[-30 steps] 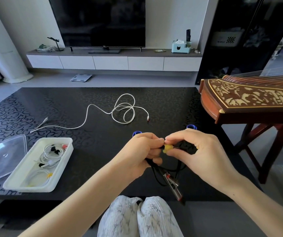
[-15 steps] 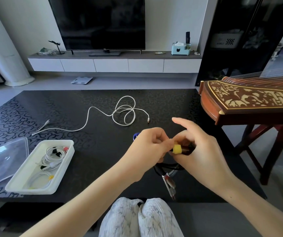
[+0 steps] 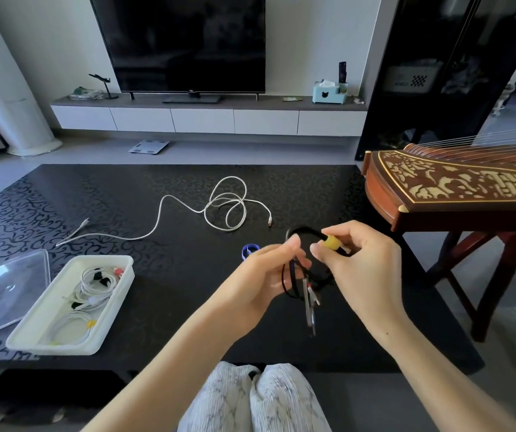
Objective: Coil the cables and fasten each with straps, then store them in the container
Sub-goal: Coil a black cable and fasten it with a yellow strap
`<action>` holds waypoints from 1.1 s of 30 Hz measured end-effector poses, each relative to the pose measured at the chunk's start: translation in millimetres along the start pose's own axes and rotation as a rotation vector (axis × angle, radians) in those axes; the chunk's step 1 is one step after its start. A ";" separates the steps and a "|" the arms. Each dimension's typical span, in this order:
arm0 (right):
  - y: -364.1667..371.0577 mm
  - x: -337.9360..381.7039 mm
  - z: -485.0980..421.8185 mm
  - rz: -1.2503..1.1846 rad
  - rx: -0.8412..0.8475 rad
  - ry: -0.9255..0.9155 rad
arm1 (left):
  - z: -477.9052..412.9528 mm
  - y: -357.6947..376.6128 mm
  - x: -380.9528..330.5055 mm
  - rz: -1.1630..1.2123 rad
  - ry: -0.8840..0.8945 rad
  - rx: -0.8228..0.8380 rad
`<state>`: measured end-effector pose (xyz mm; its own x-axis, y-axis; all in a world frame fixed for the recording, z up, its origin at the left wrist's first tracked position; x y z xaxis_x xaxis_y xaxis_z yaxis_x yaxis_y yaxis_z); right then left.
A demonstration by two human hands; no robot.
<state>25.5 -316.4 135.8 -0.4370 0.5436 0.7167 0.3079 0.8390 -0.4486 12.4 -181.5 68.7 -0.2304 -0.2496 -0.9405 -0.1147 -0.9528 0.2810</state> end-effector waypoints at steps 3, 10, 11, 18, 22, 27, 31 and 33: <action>7.0 -5.4 -0.3 -0.004 -0.016 0.061 | -1.6 2.9 20.8 0.046 -0.049 0.013; 22.7 -29.9 15.9 0.014 0.055 0.164 | -4.6 -7.7 17.2 0.271 0.049 -0.185; 26.7 -33.8 20.4 0.029 0.088 0.176 | -5.2 -10.6 18.3 0.255 0.051 -0.222; 58.7 -47.7 38.9 -0.633 0.564 0.519 | -7.3 -15.2 17.4 -0.476 0.057 -0.193; 53.8 -35.0 26.7 -0.415 0.697 0.412 | -4.8 -1.0 16.7 -0.728 0.074 -0.062; 52.0 -31.5 23.4 -0.263 0.569 0.282 | -4.1 -8.9 15.6 -0.583 0.125 -0.137; 51.1 -34.4 23.6 -0.334 0.442 0.270 | -0.3 -1.4 24.2 -0.038 0.001 0.004; 49.5 -33.9 21.5 -0.265 0.376 0.225 | 2.2 3.9 28.9 0.107 -0.065 0.041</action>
<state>37.4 -292.8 77.8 -0.2535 0.3265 0.9106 -0.1322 0.9208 -0.3669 3.2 -192.0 43.0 -0.3051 -0.3363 -0.8910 -0.1251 -0.9133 0.3875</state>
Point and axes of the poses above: each hand's wrist, its own z-axis away from the middle knuckle, its own y-axis out of the palm, x = y × z, the point moved 8 cm from there along -z, towards the middle knuckle, and after that the axes turned 2 degrees about y, right-handed, at the moved point
